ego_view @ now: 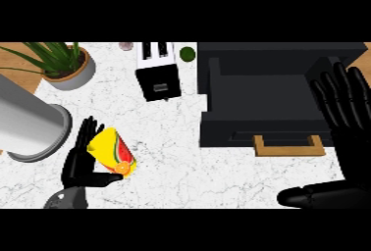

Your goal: Pick up the cup, place it into the drawer and close the drawer

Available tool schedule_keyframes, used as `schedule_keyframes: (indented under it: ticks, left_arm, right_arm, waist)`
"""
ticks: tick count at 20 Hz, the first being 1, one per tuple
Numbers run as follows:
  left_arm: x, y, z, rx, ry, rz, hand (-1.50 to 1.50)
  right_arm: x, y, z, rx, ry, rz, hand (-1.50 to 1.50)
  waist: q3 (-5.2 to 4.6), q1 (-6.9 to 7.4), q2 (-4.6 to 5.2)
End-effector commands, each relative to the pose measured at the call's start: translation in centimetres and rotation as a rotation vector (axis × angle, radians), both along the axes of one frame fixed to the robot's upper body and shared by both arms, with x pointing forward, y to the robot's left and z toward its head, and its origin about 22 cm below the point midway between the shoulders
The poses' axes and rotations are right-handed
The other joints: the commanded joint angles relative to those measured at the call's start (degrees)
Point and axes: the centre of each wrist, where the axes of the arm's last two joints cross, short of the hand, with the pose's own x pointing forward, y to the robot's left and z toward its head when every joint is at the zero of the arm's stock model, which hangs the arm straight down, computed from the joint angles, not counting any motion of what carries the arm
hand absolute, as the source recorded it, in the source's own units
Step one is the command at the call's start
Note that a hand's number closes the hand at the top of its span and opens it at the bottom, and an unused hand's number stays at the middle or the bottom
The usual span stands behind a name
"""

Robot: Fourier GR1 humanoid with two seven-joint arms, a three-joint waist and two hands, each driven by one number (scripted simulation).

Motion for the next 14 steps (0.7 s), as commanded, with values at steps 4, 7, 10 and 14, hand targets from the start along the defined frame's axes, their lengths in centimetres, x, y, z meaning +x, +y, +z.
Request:
schedule_keyframes:
  ticks: [4,7,10,14]
  left_arm:
    - [-1.8,-2.0,-2.9,-0.122,0.027,-0.106,1.5]
    - [0.1,-3.0,-1.8,-0.143,0.003,-0.146,1.5]
    - [-1.2,-1.6,-1.8,-0.137,-0.065,-0.12,1.5]
    - [-1.1,-2.9,-2.5,-0.088,-0.117,-0.065,1.5]
  right_arm:
    - [0.7,0.6,0.3,-0.001,0.001,-0.01,-1.5]
    - [-0.3,0.7,-0.3,0.01,-0.003,-0.002,-1.5]
    - [-0.6,-0.8,-0.1,0.003,0.011,0.008,-1.5]
    - [-1.3,-0.8,-0.4,0.013,-0.016,0.005,-1.5]
  waist:
    - [-0.57,-0.1,0.43]
    - [-0.53,-0.2,0.34]
    - [-0.5,0.02,0.26]
    - [-0.52,-0.23,0.3]
